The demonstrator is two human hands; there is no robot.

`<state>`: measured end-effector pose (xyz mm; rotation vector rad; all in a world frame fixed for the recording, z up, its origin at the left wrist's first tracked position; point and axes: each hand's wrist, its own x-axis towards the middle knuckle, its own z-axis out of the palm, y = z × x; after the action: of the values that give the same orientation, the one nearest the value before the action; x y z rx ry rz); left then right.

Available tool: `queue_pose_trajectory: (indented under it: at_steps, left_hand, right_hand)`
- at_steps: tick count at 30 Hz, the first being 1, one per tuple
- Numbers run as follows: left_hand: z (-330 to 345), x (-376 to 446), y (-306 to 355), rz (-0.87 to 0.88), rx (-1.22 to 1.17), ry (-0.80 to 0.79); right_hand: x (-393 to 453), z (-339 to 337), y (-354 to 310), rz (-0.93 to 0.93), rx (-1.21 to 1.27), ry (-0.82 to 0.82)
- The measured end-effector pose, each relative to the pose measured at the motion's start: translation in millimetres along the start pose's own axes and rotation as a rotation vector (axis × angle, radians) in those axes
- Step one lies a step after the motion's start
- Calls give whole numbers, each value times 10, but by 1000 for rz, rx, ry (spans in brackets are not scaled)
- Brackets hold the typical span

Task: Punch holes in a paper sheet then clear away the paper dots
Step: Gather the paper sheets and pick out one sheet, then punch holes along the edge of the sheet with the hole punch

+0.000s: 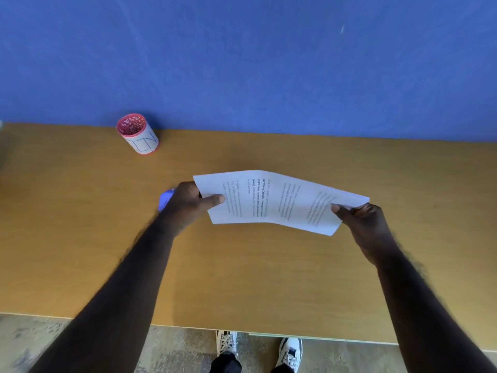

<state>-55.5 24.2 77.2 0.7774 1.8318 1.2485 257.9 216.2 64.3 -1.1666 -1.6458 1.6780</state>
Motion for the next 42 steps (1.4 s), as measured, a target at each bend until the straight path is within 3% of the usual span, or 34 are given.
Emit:
queue_pose_trajectory:
  at_steps: [11, 17, 20, 23, 25, 27, 29, 31, 36, 40, 42]
  left_hand:
    - [187, -95, -91, 45, 137, 133]
    - [241, -83, -157, -37, 118, 135]
    - [270, -67, -150, -85, -44, 210]
    - [322, -98, -167, -182, -309, 263]
    - [431, -155, -204, -246, -471, 301]
    - [588, -228, -250, -300, -619, 313]
    - [740, -303, -280, -356, -727, 312]
    - [864, -375, -323, -387, -771, 311]
    - [1014, -526, -496, -455, -720, 228]
    - [855, -555, -586, -550, -574, 20]
    - [671, -493, -605, -558, -414, 13]
  right_hand:
    - [106, 58, 206, 101, -78, 99]
    - [155, 68, 235, 156, -128, 162]
    - [141, 120, 224, 106, -167, 207]
    - [67, 282, 289, 287, -81, 271]
    - [-26, 443, 296, 494, 81, 201]
    - [-118, 578, 272, 597, 230, 11]
    - [-168, 687, 257, 524, 329, -135]
    - [-164, 751, 245, 383, 337, -95]
    - [13, 684, 406, 327, 149, 69]
    - [179, 555, 582, 389, 117, 79]
    - [245, 507, 679, 434, 130, 69]
